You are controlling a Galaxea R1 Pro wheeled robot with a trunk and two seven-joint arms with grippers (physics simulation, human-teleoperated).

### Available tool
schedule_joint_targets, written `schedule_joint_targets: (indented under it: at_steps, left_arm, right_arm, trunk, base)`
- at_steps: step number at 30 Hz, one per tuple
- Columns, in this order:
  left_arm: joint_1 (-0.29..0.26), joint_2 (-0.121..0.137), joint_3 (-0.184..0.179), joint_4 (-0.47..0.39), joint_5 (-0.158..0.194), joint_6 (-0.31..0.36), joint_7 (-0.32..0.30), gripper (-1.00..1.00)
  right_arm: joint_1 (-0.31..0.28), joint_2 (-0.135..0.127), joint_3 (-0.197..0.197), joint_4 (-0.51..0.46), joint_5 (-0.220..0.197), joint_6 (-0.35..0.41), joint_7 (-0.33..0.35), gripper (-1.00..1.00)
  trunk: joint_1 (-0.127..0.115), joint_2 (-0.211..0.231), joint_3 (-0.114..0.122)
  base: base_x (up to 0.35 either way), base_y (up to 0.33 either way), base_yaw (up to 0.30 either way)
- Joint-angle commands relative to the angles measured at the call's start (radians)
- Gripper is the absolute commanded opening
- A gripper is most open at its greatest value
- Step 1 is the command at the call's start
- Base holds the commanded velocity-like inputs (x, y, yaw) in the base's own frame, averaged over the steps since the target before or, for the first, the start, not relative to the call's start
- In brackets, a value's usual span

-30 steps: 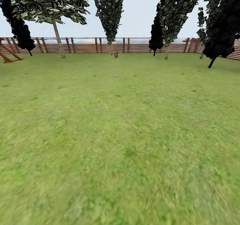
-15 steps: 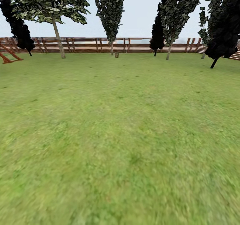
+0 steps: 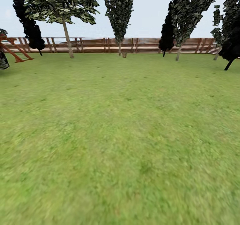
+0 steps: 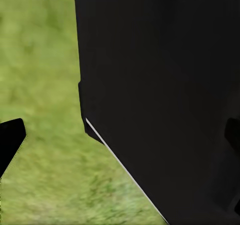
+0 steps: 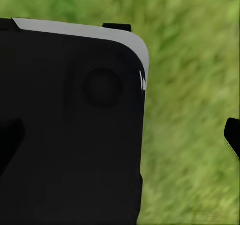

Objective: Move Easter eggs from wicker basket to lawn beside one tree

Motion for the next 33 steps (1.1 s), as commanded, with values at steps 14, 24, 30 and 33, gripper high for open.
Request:
schedule_joint_targets:
  at_steps: [14, 24, 30, 33]
  left_arm:
    - [0.0, -0.001, -0.001, -0.001, 0.001, -0.001, -0.001, 1.0]
    - [0.001, -0.001, -0.001, -0.001, 0.001, -0.001, -0.001, 1.0]
    - [0.0, -0.002, -0.001, -0.001, 0.001, -0.001, -0.001, 1.0]
    - [0.001, -0.002, -0.001, -0.001, 0.001, -0.001, -0.001, 1.0]
  right_arm:
    - [-0.001, -0.001, 0.001, 0.002, 0.001, -0.003, 0.0, 1.0]
    - [-0.001, -0.002, 0.001, 0.002, -0.001, -0.002, 0.0, 1.0]
    - [-0.001, -0.001, 0.001, 0.002, -0.001, -0.001, 0.0, 1.0]
    - [-0.001, -0.001, 0.001, 0.002, 0.0, -0.002, 0.0, 1.0]
  trunk:
    - [0.001, 0.0, -0.001]
    - [0.001, 0.0, -0.001]
    - [0.001, 0.0, -0.001]
    - [0.001, 0.0, -0.001]
  base:
    - [0.322, 0.014, 0.008]
    - [0.326, 0.0, 0.0]
    - [0.326, 0.0, 0.0]
    - [0.326, 0.0, -0.022]
